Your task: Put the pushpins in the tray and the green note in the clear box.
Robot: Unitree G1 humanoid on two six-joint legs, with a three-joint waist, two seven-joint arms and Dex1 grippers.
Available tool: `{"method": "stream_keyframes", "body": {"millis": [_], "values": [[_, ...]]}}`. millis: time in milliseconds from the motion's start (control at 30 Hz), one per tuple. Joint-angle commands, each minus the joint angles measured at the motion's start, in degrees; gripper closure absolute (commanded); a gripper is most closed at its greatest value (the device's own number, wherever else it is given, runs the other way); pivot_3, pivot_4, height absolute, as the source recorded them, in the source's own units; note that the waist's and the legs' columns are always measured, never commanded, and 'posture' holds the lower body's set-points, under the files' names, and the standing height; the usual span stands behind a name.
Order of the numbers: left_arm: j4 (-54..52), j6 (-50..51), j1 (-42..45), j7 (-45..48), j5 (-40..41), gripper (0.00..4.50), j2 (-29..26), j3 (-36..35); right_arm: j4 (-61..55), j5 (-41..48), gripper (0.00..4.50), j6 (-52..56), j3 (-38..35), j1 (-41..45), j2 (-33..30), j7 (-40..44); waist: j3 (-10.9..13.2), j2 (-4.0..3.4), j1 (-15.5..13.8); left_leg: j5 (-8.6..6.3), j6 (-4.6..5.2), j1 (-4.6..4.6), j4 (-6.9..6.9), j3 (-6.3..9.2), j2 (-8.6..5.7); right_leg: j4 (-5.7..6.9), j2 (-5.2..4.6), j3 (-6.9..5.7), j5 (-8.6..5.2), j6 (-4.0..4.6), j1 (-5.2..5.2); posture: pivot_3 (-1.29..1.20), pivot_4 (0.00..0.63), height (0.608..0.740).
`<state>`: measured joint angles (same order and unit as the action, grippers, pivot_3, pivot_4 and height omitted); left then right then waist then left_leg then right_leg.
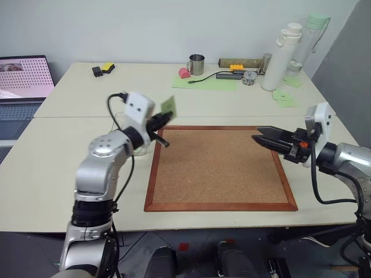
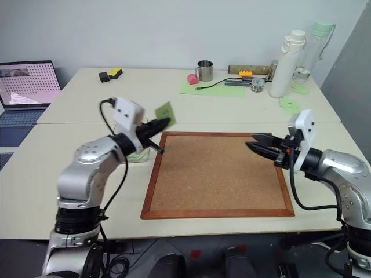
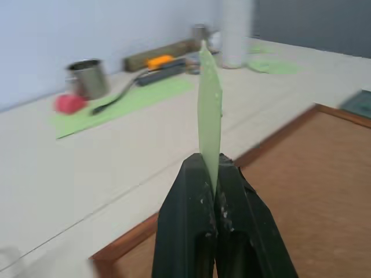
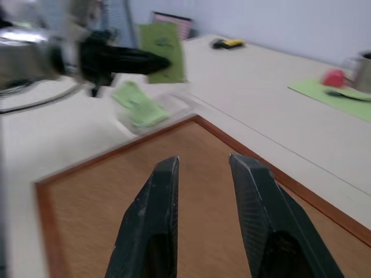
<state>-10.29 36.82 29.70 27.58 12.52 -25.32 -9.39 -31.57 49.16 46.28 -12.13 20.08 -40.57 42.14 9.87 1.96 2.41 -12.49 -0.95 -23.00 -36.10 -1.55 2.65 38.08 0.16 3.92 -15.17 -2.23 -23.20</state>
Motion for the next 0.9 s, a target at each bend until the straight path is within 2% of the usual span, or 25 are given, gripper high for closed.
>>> {"method": "stream_keyframes", "body": {"millis": [33, 167, 367, 600, 667, 767, 900], "values": [[3.0, -1.6, -0.1, -8.2, -3.5, 4.50, -0.6, -4.1, -8.2, 4.5, 3.09, 2.7, 3.5, 1.0, 1.7, -4.6, 0.0, 0.09, -0.3, 0.00, 0.00, 0.00, -0.01, 0.00, -0.01, 0.00, -0.01, -0.01, 0.01, -0.01, 0.00, 0.00, 0.150, 0.740], [5.6, -2.1, -0.7, -14.4, -6.4, 4.50, 1.0, -4.2, -10.3, 2.8, 3.09, 2.0, 7.7, -0.3, 2.7, -5.6, 0.0, 0.20, -1.0, 0.00, 0.00, -0.11, -0.01, -0.04, -0.01, -0.09, -0.17, -0.10, 0.01, -0.01, -0.02, 0.00, 0.150, 0.740], [6.2, -1.6, -2.4, -17.6, -7.8, 4.50, 1.7, -3.8, -10.0, 1.8, 3.09, 1.1, 8.6, 0.0, 2.5, -6.3, 0.0, 0.35, -1.0, 0.00, 0.00, -0.31, -0.06, -0.05, -0.06, -0.15, -0.43, -0.15, 0.15, 0.08, -0.09, 0.00, 0.150, 0.740], [4.5, -2.0, -3.8, -16.7, -7.0, 3.35, 2.1, -2.9, -9.5, 1.1, 3.05, 0.9, 8.1, 0.0, 2.0, -6.7, 0.0, 0.36, -0.9, 0.00, 0.00, -0.30, -0.06, -0.06, -0.03, -0.10, -0.37, -0.25, 0.15, 0.10, -0.09, 0.00, 0.150, 0.740], [4.3, -3.4, -3.6, -16.9, -7.7, 2.99, 1.8, -2.3, -9.2, 0.7, 3.05, 0.7, 7.9, 0.0, 1.7, -6.7, 0.0, 0.36, -0.9, 0.00, 0.00, -0.32, -0.06, -0.06, -0.04, -0.10, -0.36, -0.27, 0.16, 0.10, -0.09, 0.00, 0.150, 0.740], [1.9, -7.9, -1.9, -14.1, -4.7, 2.39, 3.0, -2.2, -8.4, 0.4, 3.05, 0.6, 7.2, 0.0, 1.4, -7.0, 0.0, 0.37, -0.9, 0.00, 0.00, -0.32, -0.07, -0.08, -0.04, -0.10, -0.37, -0.25, 0.16, 0.10, -0.09, 0.00, 0.150, 0.740], [-2.4, -6.2, -0.4, -5.2, -1.0, 2.39, 0.8, 2.4, -8.3, 2.1, 3.05, 1.8, 4.8, -0.3, -0.5, -7.0, 0.0, 0.37, -1.0, 0.01, -0.01, -0.39, -0.11, -0.08, -0.04, -0.12, -0.39, -0.31, 0.16, 0.10, -0.09, 0.00, 0.150, 0.740]]}}
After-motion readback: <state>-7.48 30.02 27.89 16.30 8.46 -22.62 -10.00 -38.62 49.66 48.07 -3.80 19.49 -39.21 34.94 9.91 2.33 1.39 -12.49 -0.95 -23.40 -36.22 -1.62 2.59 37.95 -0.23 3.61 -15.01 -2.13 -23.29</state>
